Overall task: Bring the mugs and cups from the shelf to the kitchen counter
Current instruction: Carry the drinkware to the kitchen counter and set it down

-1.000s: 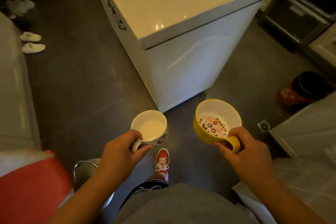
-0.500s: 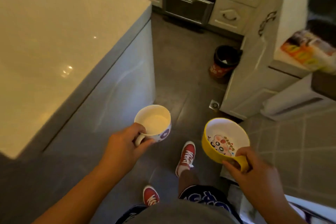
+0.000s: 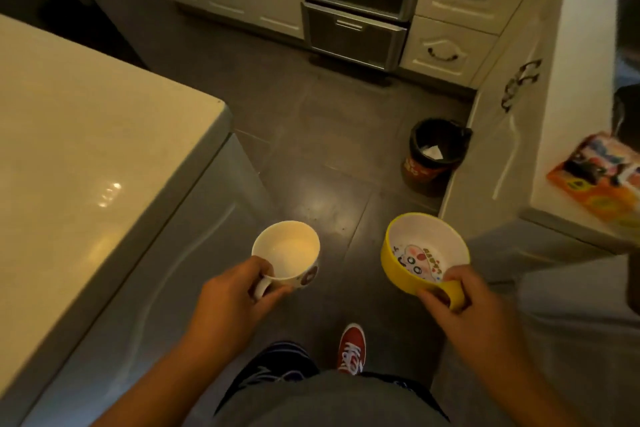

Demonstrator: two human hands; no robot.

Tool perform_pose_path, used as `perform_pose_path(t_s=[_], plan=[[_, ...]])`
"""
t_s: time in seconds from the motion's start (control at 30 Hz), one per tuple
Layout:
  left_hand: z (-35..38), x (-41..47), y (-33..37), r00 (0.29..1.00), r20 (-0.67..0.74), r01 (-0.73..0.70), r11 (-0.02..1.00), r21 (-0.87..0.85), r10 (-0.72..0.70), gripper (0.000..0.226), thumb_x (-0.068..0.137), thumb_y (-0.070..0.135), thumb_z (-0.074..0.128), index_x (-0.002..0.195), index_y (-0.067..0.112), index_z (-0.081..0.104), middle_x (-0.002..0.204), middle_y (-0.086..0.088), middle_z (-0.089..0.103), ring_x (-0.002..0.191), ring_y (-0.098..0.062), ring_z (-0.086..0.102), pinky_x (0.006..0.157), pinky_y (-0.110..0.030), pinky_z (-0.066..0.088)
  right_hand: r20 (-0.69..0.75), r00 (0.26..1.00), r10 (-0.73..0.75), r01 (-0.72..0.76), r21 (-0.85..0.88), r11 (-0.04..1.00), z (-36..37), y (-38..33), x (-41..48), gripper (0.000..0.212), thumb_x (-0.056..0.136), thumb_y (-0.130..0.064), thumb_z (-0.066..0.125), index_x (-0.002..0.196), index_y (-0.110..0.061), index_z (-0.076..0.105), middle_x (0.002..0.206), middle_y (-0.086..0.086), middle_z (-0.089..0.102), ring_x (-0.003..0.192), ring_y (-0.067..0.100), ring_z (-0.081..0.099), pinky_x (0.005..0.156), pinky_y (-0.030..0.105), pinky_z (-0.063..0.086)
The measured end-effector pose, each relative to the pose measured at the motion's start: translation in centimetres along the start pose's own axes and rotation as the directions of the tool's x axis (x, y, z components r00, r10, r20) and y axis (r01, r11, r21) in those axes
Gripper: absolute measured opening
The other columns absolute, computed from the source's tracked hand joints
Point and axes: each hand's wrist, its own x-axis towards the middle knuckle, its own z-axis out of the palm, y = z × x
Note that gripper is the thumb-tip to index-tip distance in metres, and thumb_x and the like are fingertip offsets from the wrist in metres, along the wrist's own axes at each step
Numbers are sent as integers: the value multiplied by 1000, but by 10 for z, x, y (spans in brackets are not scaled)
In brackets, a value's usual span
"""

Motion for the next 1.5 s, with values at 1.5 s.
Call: perform_pose_path(t_s=[1.5], plan=[[-33, 597, 28, 831, -122, 527, 838, -139, -543, 24, 75, 37, 78, 87, 37, 58, 92, 8, 70, 75, -8, 63, 64, -23, 57, 352, 828, -437, 504, -126, 855, 10, -253, 728, 36, 68, -50, 75, 88, -39, 47, 72, -15, 64, 62, 9, 63, 48, 18, 47]])
